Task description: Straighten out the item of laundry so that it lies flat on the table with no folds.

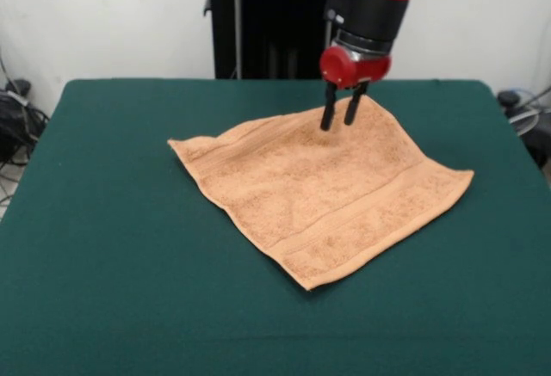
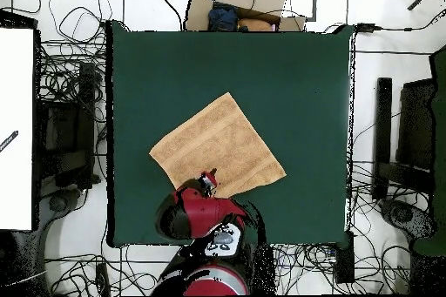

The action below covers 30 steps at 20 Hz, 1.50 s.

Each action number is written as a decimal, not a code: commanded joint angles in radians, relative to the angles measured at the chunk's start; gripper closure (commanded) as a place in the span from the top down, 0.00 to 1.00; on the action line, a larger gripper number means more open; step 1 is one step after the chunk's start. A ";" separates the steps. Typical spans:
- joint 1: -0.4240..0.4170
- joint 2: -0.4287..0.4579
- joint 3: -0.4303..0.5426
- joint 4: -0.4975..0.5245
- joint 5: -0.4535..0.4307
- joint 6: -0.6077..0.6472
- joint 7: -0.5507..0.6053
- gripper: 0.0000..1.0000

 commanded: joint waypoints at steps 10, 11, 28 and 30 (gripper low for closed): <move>0.000 0.181 -0.027 0.027 -0.070 -0.284 0.206 1.00; 0.003 0.192 -0.034 0.025 -0.070 -0.305 0.207 1.00; 0.059 0.298 -0.102 -0.020 -0.025 -0.424 0.188 1.00; 0.048 0.263 -0.081 -0.012 -0.028 -0.372 0.195 1.00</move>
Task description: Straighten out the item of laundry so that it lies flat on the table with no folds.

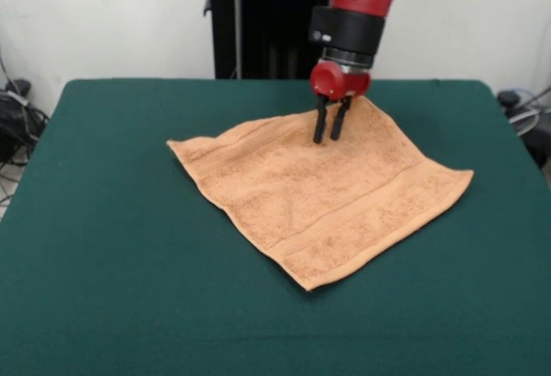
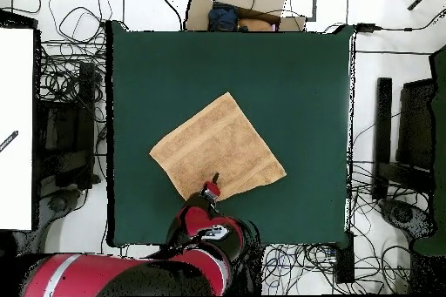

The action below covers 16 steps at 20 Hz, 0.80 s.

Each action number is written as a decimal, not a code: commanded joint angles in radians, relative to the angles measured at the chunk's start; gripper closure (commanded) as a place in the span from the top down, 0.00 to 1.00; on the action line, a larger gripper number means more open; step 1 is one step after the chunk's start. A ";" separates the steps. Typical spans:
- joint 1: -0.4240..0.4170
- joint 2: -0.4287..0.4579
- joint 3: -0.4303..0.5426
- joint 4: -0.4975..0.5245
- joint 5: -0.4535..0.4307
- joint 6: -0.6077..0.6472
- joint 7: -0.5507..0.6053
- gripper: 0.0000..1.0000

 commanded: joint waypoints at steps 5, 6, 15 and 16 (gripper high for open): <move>-0.107 -0.077 0.129 -0.025 -0.002 0.296 0.185 1.00; -0.109 -0.094 0.142 -0.032 0.014 0.329 0.186 1.00; -0.096 -0.132 0.169 -0.093 0.052 0.506 0.176 1.00; -0.110 -0.135 0.183 -0.094 0.041 0.516 0.174 1.00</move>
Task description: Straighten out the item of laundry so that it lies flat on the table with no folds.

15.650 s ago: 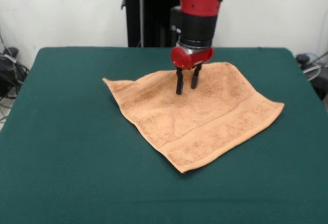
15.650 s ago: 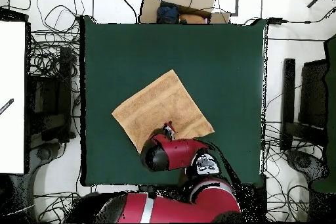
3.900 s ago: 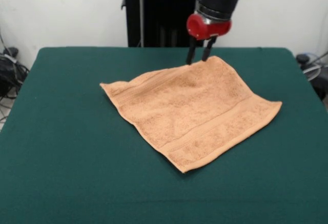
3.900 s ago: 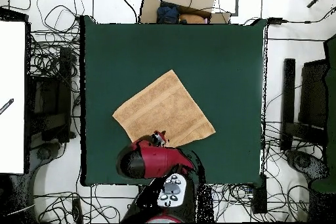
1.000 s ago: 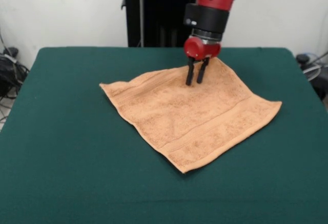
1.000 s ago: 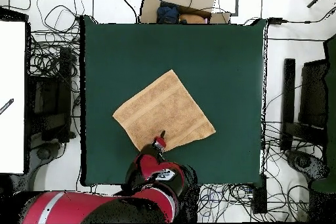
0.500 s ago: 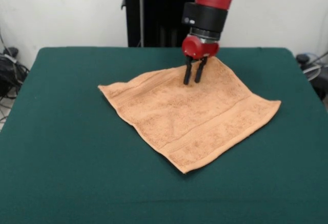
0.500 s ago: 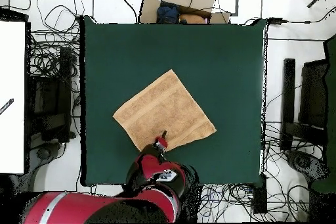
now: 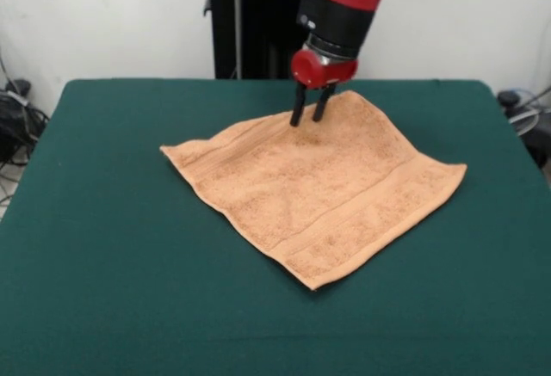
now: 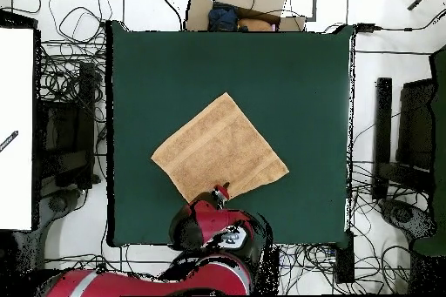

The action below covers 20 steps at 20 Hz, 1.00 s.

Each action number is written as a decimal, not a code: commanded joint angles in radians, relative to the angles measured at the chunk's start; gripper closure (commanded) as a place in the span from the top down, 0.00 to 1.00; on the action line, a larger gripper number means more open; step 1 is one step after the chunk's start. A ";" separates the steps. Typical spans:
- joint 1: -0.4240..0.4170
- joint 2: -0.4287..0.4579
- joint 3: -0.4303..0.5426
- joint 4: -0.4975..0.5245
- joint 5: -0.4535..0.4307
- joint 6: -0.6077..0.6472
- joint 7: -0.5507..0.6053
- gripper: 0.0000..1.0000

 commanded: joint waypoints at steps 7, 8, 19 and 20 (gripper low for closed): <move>-0.064 -0.005 0.179 -0.112 0.028 0.209 0.163 1.00; -0.063 -0.002 0.179 -0.120 0.034 0.230 0.160 1.00; -0.072 0.009 0.185 -0.195 0.070 0.478 0.135 1.00; -0.082 0.005 0.194 -0.203 0.068 0.510 0.124 1.00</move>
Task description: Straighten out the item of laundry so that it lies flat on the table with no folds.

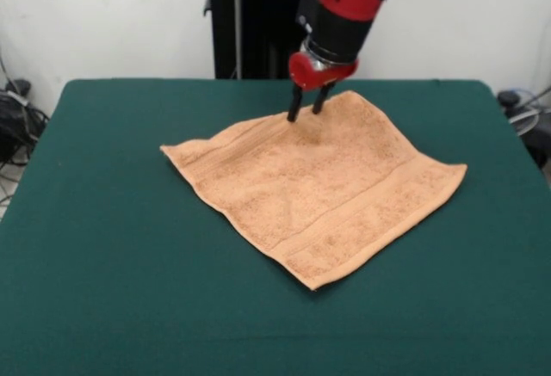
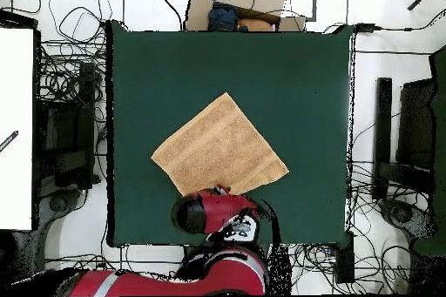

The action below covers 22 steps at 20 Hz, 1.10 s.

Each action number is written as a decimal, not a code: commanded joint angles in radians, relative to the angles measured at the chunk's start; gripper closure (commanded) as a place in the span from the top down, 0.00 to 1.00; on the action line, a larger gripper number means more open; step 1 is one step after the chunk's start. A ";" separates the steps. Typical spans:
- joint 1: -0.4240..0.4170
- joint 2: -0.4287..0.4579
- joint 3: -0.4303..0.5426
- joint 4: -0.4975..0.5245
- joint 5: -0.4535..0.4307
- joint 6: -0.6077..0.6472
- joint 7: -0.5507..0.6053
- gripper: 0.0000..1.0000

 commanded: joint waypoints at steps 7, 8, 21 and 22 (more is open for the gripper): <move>-0.030 0.045 0.156 -0.228 0.056 0.345 0.122 1.00; -0.036 0.049 0.160 -0.239 0.053 0.350 0.120 1.00; 0.003 0.172 0.105 -0.512 -0.008 0.606 0.104 1.00; 0.007 0.183 0.101 -0.534 -0.011 0.624 0.106 1.00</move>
